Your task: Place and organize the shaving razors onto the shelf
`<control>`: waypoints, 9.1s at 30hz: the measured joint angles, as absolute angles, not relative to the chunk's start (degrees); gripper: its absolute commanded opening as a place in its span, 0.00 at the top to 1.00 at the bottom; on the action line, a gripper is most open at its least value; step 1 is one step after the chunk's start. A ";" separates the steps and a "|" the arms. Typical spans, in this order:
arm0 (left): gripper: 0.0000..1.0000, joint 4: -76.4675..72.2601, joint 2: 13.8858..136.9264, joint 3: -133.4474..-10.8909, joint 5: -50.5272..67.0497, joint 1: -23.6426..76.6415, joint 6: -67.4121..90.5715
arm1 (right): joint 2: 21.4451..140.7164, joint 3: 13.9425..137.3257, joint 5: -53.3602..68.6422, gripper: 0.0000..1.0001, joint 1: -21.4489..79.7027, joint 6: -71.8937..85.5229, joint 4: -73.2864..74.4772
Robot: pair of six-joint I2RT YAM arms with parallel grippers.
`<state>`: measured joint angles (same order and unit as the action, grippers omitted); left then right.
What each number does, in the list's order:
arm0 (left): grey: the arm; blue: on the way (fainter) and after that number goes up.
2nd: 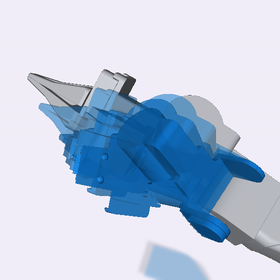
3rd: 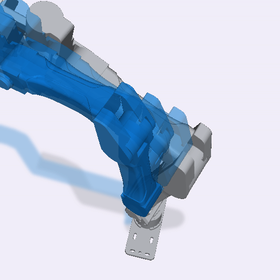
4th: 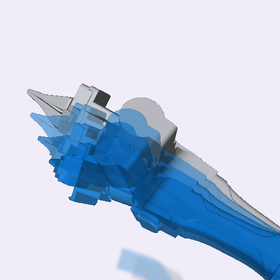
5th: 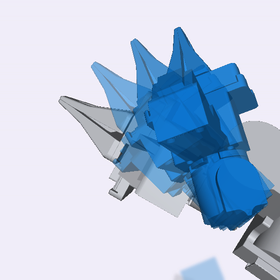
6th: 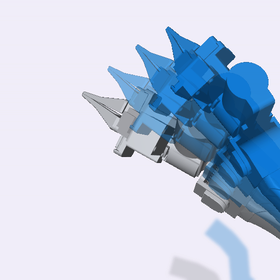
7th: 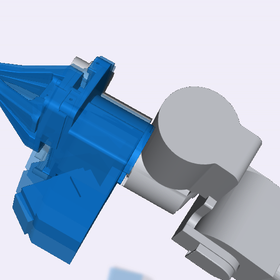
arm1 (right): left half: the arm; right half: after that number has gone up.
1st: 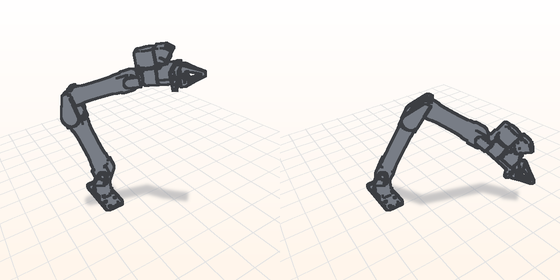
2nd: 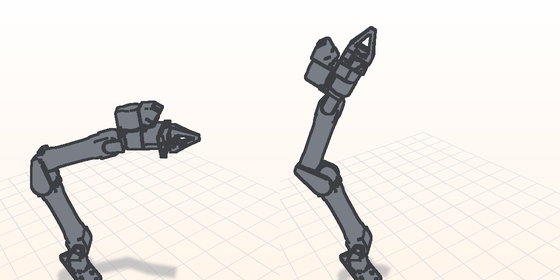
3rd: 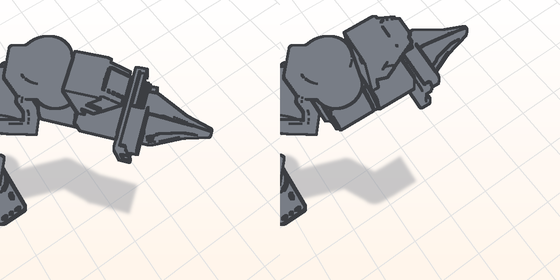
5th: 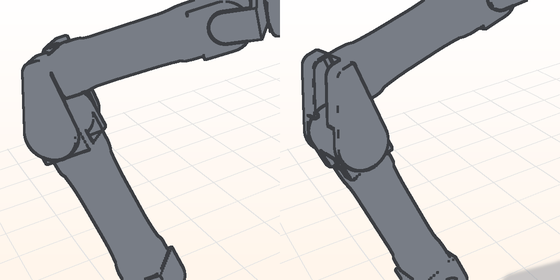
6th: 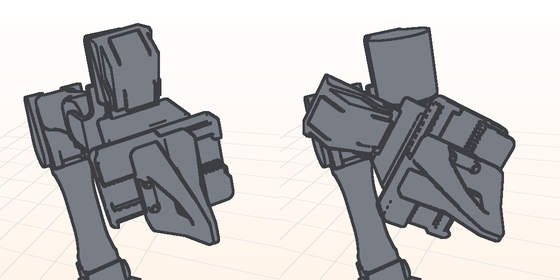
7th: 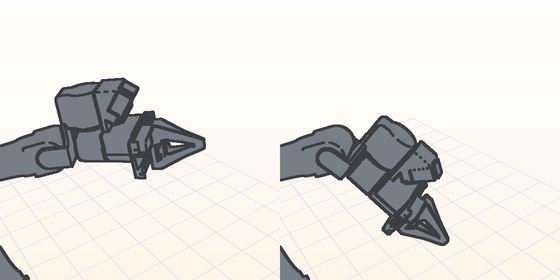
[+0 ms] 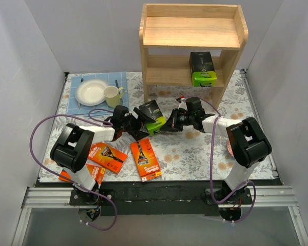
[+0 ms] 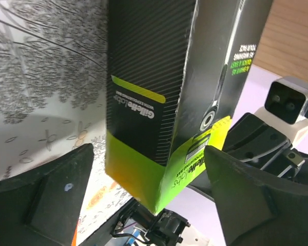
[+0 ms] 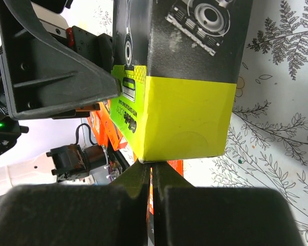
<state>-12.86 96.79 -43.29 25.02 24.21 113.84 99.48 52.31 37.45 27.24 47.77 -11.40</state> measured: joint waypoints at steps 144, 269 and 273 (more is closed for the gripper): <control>0.18 -2.98 98.56 -80.16 24.53 26.02 90.02 | 91.59 78.24 13.54 0.87 25.19 5.58 5.74; 0.46 14.20 74.13 -58.54 18.83 22.96 49.84 | 82.85 61.71 1.21 0.99 16.53 -21.87 -9.89; 0.46 14.39 74.13 -57.80 19.20 22.24 49.89 | 85.69 64.51 1.28 0.99 16.58 -23.20 -10.00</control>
<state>14.39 74.13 -57.80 19.20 22.24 49.89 85.69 64.51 1.28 16.58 -23.20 -10.00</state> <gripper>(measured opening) 0.536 0.022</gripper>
